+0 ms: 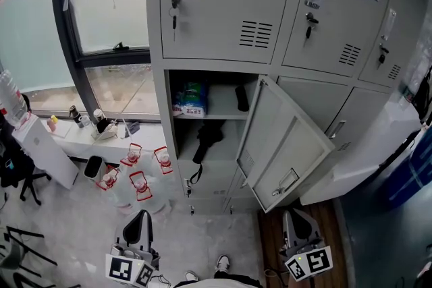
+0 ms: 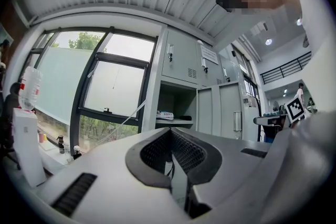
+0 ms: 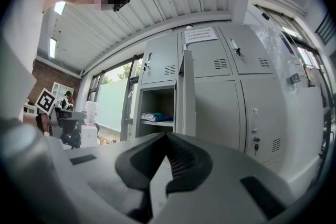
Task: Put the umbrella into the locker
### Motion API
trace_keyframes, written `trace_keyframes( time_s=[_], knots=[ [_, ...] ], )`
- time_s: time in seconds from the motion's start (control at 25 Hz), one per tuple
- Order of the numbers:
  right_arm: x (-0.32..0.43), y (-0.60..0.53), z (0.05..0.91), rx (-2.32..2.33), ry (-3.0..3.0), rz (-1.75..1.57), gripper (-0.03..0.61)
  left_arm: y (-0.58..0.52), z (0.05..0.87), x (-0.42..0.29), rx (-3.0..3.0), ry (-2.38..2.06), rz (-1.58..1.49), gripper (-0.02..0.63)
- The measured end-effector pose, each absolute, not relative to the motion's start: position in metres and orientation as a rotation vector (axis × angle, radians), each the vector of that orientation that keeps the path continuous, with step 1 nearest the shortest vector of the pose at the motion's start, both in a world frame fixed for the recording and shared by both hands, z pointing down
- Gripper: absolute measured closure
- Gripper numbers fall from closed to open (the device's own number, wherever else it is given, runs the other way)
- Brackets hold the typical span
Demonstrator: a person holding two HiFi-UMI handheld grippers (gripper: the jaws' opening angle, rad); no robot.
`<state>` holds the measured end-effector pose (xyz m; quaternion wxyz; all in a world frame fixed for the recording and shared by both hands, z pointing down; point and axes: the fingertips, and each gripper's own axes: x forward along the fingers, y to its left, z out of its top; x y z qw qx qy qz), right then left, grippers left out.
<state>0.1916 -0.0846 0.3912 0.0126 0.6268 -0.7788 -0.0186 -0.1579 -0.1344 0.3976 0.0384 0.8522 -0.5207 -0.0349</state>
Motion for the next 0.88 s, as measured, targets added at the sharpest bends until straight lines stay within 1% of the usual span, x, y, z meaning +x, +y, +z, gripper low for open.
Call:
trace_keyframes(
  time_s=[0.88],
  knots=[
    [0.170, -0.072, 0.386, 1.977, -2.418, -0.083, 0.560, -0.125, 0.405, -0.184, 2.608, -1.595, -0.094, 0.592]
  ],
)
